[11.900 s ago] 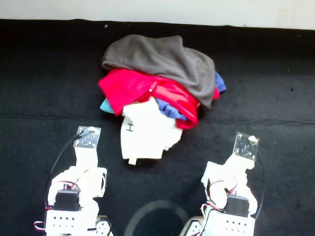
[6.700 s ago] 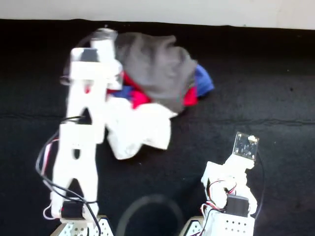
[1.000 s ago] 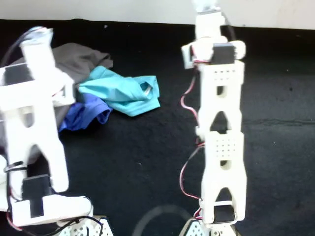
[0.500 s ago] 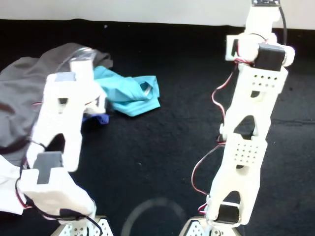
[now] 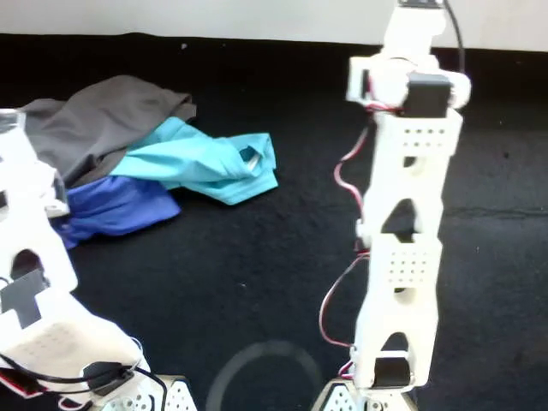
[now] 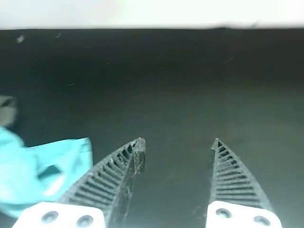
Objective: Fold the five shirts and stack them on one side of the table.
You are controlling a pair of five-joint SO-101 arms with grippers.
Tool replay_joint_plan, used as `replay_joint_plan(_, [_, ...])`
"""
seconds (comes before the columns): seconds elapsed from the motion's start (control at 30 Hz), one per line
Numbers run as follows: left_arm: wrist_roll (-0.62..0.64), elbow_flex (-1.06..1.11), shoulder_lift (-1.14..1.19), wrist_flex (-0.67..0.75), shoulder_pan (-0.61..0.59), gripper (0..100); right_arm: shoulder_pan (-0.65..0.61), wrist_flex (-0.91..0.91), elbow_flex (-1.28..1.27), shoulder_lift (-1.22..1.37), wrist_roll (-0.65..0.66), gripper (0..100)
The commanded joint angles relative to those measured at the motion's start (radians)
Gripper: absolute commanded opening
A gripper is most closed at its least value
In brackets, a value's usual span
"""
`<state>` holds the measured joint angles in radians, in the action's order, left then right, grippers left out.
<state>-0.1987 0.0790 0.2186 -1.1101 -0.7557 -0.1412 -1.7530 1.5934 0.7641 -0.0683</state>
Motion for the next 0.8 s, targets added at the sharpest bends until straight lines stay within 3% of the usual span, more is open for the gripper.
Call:
replay_joint_plan(0.0, [-0.008,-0.122,-0.025,0.005,-0.120,1,-0.120,-0.008,-0.127,-0.004,-0.054,22.4])
replay_joint_plan(0.2, [-0.008,-0.298,-0.025,0.000,-0.259,1,-0.341,-0.007,-0.260,0.101,-0.003,22.4])
replay_joint_plan(0.37, [-0.017,-0.438,-0.025,-0.133,-0.297,1,-0.483,0.018,-0.257,0.231,0.129,22.8])
replay_joint_plan(0.47, [-0.087,-0.518,-0.025,-0.272,-0.298,7,-0.492,0.082,-0.257,0.297,0.133,26.3])
replay_joint_plan(0.63, [-0.126,-0.601,-0.025,-0.454,-0.302,23,-0.493,0.136,-0.257,0.348,0.133,42.0])
replay_joint_plan(0.77, [-0.123,-0.621,-0.025,-0.526,-0.300,25,-0.492,0.202,-0.265,0.355,0.135,40.9])
